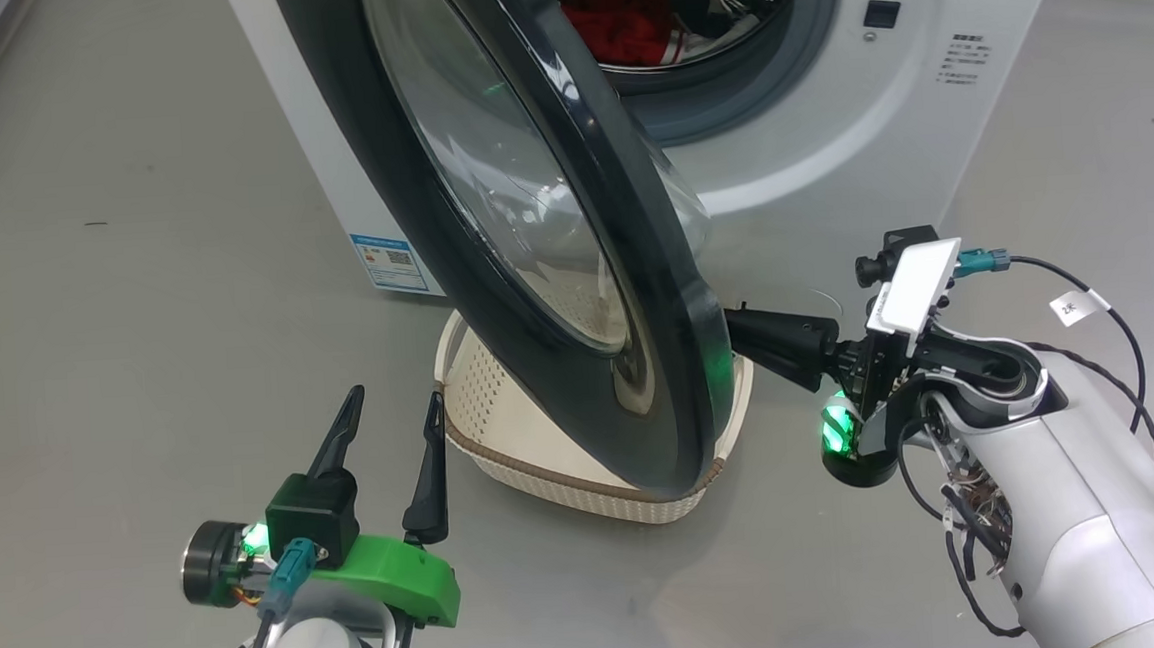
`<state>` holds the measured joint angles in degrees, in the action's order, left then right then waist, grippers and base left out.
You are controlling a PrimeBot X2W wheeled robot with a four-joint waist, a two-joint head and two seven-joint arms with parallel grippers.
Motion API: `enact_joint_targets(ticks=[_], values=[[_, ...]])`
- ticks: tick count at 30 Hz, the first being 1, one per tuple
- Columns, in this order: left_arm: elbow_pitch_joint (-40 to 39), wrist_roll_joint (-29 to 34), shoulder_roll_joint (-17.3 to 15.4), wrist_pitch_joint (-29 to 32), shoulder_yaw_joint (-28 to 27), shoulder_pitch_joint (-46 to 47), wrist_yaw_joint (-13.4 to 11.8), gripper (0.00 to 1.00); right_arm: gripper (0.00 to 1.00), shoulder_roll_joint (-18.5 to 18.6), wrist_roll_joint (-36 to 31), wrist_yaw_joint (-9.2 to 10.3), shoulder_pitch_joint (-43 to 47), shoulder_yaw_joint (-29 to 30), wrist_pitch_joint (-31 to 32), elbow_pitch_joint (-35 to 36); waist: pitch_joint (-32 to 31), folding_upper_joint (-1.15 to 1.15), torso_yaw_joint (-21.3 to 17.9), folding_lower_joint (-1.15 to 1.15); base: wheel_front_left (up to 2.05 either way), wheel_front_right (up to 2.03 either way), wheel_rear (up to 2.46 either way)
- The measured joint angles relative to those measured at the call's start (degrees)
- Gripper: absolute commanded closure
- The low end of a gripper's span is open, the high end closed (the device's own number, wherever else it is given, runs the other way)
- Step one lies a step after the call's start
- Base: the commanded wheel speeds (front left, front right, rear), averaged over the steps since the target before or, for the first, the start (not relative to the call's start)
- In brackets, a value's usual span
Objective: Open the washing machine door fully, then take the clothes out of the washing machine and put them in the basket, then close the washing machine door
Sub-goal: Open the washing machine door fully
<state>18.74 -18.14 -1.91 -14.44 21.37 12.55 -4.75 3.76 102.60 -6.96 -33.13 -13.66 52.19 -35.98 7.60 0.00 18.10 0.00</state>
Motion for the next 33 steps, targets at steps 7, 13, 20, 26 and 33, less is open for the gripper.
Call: enact_joint_targets(ticks=[7, 13, 20, 26, 33], values=[[0.03, -0.51, -0.01, 0.0, 0.09, -0.37, 0.0, 0.0, 1.0, 0.03, 1.53, -0.01, 1.83, -3.64, -0.57, 2.49, -0.33, 0.0, 2.37, 0.0, 0.0, 0.0, 0.0], [0.2, -0.97, -0.01, 0.0, 0.11, -0.98, 0.0, 0.0, 1.0, -0.01, 3.0, -0.01, 3.24, -6.81, -1.53, 4.21, -0.69, 0.0, 4.46, 0.0, 0.0, 0.0, 0.0], [0.18, -1.32, -0.02, 0.0, 0.07, -1.27, -0.08, 0.0, 1.0, 0.04, 4.21, -0.01, 4.37, -10.2, -2.71, 6.02, -1.08, 0.0, 6.71, 0.0, 0.0, 0.0, 0.0], [0.18, -1.62, -0.02, 0.0, -0.07, -1.84, -0.27, 0.0, 1.0, 0.04, 5.31, -0.01, 4.52, -13.33, -3.8, 7.4, -1.28, 0.0, 8.12, 0.0, 0.0, 0.0, 0.0], [-0.23, -1.64, -0.05, 0.0, -0.73, -2.04, -0.54, 0.0, 1.0, 0.03, 6.54, -0.01, 4.59, -16.36, -5.49, 8.69, -1.27, 0.0, 8.92, 0.0, 0.0, 0.0, 0.0]])
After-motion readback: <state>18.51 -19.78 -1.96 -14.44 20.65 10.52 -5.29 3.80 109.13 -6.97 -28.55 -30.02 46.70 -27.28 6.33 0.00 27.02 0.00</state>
